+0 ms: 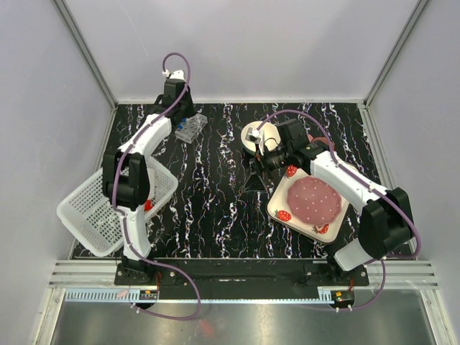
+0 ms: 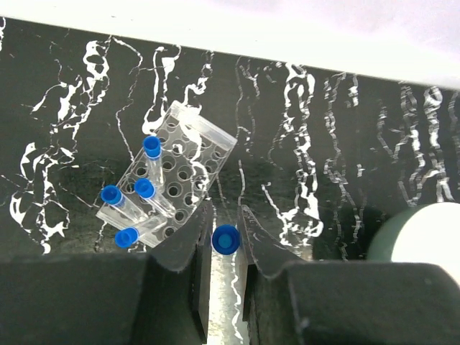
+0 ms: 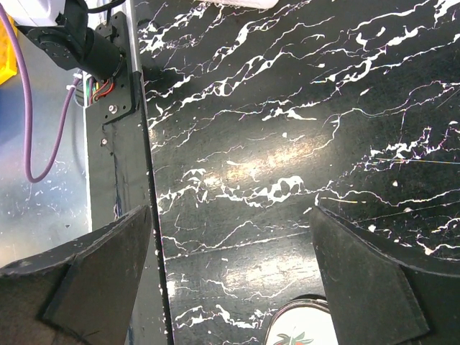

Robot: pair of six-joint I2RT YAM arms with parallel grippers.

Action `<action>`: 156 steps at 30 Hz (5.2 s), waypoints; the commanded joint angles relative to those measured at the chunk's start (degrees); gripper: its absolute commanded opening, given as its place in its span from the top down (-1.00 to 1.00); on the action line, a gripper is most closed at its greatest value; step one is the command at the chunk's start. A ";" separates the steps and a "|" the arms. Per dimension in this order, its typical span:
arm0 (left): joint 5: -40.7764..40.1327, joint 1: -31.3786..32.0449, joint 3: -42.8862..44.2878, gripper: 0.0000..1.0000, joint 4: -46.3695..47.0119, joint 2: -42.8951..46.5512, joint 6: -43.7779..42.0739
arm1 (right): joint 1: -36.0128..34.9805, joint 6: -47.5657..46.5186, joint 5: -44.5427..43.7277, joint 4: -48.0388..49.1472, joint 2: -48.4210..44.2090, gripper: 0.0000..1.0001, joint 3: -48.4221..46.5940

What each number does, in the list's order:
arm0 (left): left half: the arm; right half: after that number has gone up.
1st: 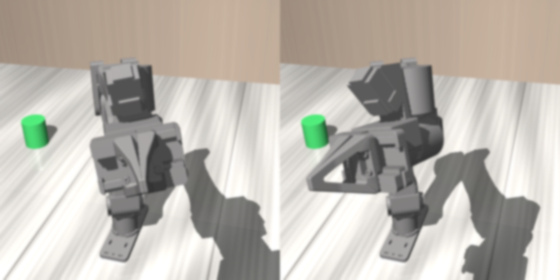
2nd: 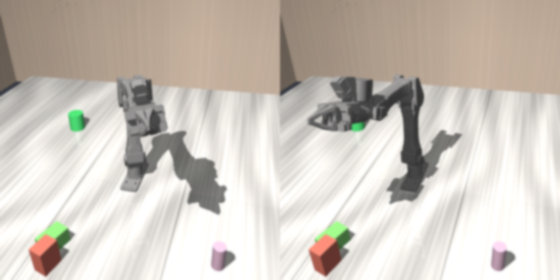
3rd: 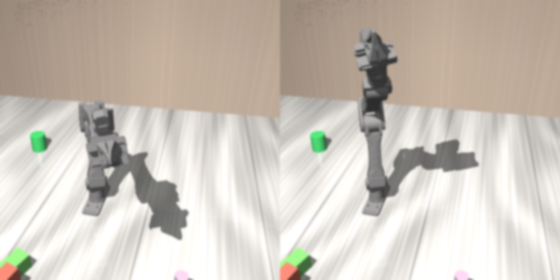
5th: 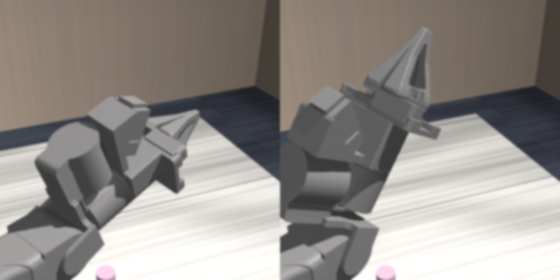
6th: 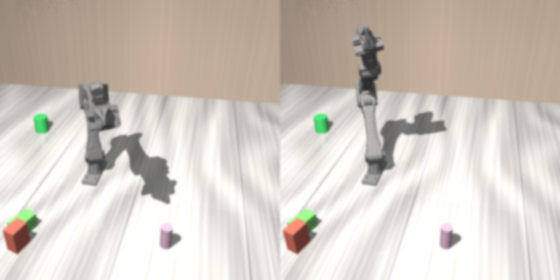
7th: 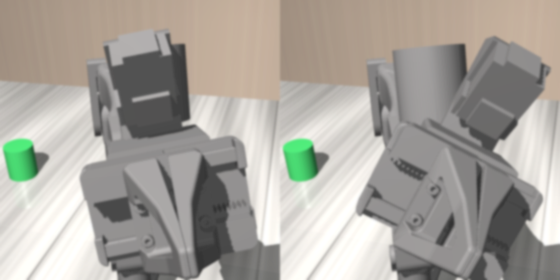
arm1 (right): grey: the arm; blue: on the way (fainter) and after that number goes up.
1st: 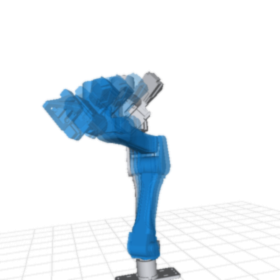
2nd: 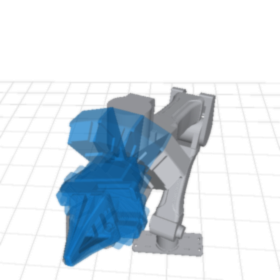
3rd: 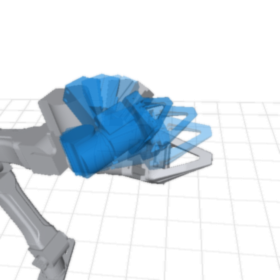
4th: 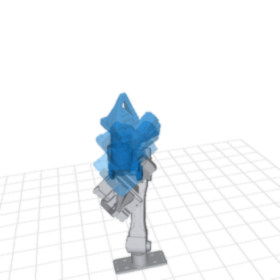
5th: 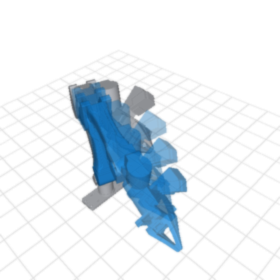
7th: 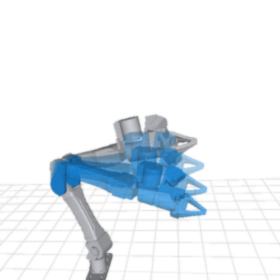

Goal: Organize the chemistry lab equipment

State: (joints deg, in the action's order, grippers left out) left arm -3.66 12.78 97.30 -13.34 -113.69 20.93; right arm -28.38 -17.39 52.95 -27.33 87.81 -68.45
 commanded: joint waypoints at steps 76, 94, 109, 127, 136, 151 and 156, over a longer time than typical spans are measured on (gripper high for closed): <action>-3.28 -0.12 12.22 0.56 -7.58 -14.72 -13.55 | -0.10 -2.30 1.37 -2.37 0.78 -0.91 -2.48; -2.32 -0.12 11.07 0.04 -7.40 -9.10 -13.72 | -0.01 -2.39 1.46 -2.46 0.61 -0.92 -2.48; 0.07 -0.21 1.42 -0.50 -4.77 9.43 -13.37 | 0.17 -5.37 -6.53 -3.43 -2.11 -0.93 -2.83; 16.67 -10.49 -26.36 -0.98 -21.79 65.76 -3.54 | 11.15 11.74 -39.58 -8.62 -12.83 -1.00 -24.89; 17.28 -10.40 -32.86 -0.98 -31.65 75.97 0.51 | 11.15 14.57 -41.70 -11.60 -17.75 -1.00 -26.83; 17.64 -10.40 -31.73 -0.98 -36.66 82.84 1.84 | 12.47 16.25 -45.22 -15.38 -23.30 -1.00 -26.13; 17.64 -10.40 -30.06 -0.98 -37.89 82.92 1.57 | 14.23 15.98 -41.18 -16.17 -23.91 -0.99 -25.69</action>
State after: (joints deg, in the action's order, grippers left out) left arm 13.13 2.61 64.45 -51.22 -31.22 22.13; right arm -15.29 -1.98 8.95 -43.16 64.82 -93.10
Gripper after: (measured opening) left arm 0.983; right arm 0.994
